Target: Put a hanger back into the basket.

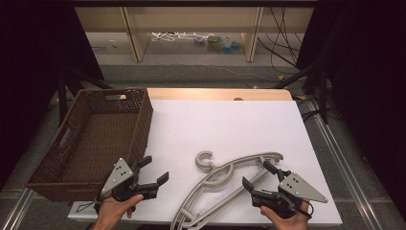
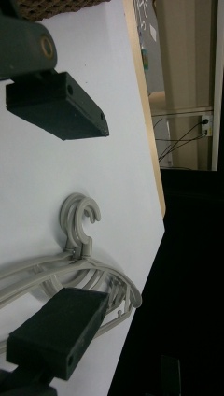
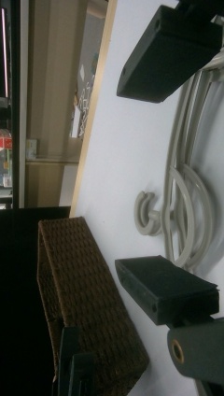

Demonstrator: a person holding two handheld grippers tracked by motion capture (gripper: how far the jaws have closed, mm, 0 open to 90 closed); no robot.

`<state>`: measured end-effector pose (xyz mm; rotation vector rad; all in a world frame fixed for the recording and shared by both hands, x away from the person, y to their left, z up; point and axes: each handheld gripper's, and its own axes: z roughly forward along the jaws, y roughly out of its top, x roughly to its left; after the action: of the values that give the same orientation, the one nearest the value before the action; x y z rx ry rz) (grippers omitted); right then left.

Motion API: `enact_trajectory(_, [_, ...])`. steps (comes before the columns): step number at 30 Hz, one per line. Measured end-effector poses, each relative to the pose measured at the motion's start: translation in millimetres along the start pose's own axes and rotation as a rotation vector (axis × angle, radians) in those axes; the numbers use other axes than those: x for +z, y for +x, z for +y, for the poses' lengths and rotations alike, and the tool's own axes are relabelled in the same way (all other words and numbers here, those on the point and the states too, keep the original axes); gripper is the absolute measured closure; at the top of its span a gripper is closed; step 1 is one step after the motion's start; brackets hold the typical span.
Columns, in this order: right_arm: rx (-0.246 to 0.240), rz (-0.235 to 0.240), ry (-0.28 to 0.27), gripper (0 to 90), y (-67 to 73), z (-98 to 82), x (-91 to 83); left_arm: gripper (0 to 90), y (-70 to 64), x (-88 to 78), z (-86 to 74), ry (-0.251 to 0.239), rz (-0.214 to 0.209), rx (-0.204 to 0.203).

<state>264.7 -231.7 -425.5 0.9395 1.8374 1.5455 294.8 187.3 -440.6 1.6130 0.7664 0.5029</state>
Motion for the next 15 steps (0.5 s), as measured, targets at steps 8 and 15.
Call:
enact_trajectory(8, [0.001,-0.001,0.003,15.7,0.2,0.2,0.4,16.4,-1.2,1.4,-0.5,0.013,-0.008,0.000])
enact_trajectory(15, [0.049,-0.011,0.012,15.8,0.6,0.0,-1.3,16.6,-3.6,6.4,-2.2,0.046,-0.028,-0.007])
